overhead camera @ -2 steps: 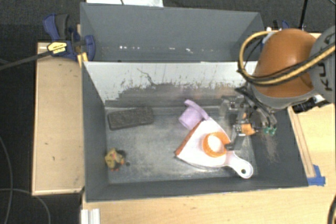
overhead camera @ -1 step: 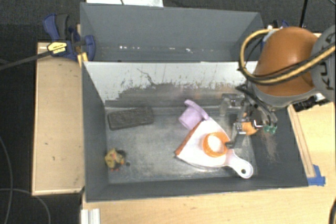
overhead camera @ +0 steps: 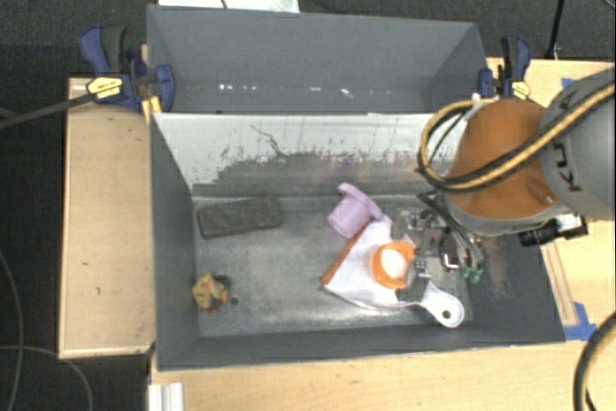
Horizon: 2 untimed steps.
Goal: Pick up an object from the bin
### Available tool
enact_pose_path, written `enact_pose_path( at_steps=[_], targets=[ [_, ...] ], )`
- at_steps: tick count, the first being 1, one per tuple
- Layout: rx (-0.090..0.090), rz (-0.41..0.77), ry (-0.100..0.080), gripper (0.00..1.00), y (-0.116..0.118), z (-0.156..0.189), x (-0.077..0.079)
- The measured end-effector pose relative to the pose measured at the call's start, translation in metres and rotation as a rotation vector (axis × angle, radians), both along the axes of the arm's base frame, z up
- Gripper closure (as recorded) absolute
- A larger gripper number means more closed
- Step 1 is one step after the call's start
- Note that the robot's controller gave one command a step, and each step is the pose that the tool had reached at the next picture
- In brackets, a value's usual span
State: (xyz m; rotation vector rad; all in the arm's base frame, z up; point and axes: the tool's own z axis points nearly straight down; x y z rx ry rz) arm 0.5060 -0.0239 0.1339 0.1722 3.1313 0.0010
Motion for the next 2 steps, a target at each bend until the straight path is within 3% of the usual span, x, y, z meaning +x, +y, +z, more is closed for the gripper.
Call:
enact_pose_path(
  at_steps=[2],
  targets=[
    [0.001, -0.168, 0.006, 0.00, 0.006, 0.000, -0.030]
  ],
)
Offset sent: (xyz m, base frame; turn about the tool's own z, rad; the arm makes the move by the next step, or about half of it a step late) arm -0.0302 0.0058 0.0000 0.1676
